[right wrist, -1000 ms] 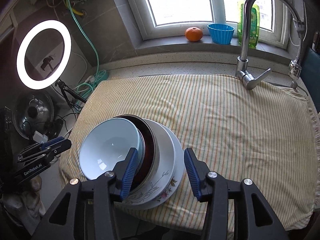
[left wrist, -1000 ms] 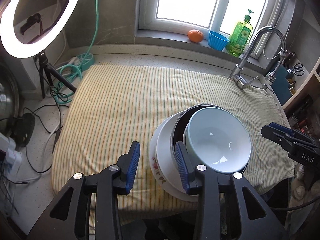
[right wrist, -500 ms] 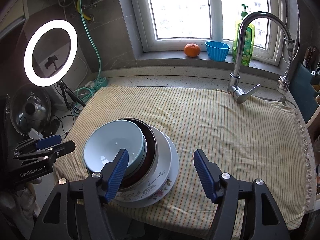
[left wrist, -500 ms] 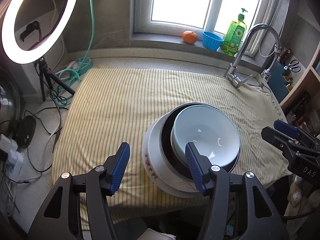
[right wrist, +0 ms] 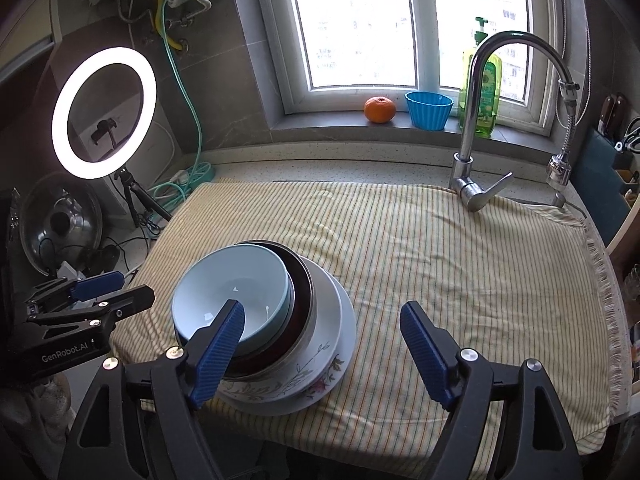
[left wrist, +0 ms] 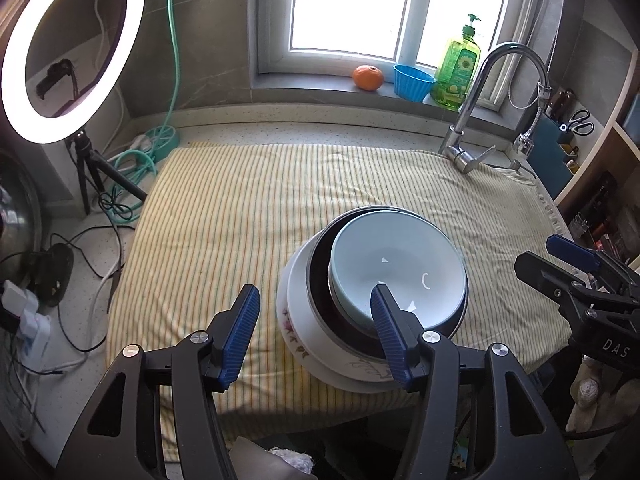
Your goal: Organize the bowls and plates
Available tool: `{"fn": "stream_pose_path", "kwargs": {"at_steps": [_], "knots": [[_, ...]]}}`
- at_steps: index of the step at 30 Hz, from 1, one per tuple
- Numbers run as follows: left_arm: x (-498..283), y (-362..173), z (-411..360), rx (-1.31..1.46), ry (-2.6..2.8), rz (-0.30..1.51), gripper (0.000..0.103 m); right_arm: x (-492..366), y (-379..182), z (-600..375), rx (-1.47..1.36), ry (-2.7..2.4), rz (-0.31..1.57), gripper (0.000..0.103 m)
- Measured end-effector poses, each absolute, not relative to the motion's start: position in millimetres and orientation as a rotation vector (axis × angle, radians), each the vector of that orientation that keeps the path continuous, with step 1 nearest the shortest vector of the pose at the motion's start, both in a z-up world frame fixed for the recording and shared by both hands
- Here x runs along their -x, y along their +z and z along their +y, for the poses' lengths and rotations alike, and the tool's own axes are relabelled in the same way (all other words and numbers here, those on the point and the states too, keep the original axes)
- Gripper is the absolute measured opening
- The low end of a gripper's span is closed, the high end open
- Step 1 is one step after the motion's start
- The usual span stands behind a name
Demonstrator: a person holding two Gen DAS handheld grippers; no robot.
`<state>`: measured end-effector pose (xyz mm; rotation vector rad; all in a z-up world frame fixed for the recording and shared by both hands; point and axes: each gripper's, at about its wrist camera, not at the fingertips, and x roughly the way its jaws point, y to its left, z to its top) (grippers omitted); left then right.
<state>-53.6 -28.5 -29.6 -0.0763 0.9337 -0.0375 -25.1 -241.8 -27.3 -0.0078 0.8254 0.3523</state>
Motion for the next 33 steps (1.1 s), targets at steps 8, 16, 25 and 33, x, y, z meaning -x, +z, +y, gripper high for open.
{"fn": "stream_pose_path", "kwargs": {"at_steps": [8,16,25,33], "knots": [[51.9,-29.4,-27.2,0.081,-0.035,0.934,0.057,21.2,-28.0,-242.3,-0.002,0.345,0.829,0.077],[50.3,-30.8,-25.9,0.085,-0.043,0.939,0.057,16.7,-30.9,-242.4,-0.005,0.343,0.842,0.078],[49.2,-33.1,-25.7,0.086,-0.047,0.945,0.057,14.7,-34.0,-242.0,-0.007,0.338,0.852,0.078],[48.2,-33.0,-25.0,0.084,-0.047,0.942,0.058,13.8,-37.9,-241.6,-0.001,0.337,0.865,0.078]]}}
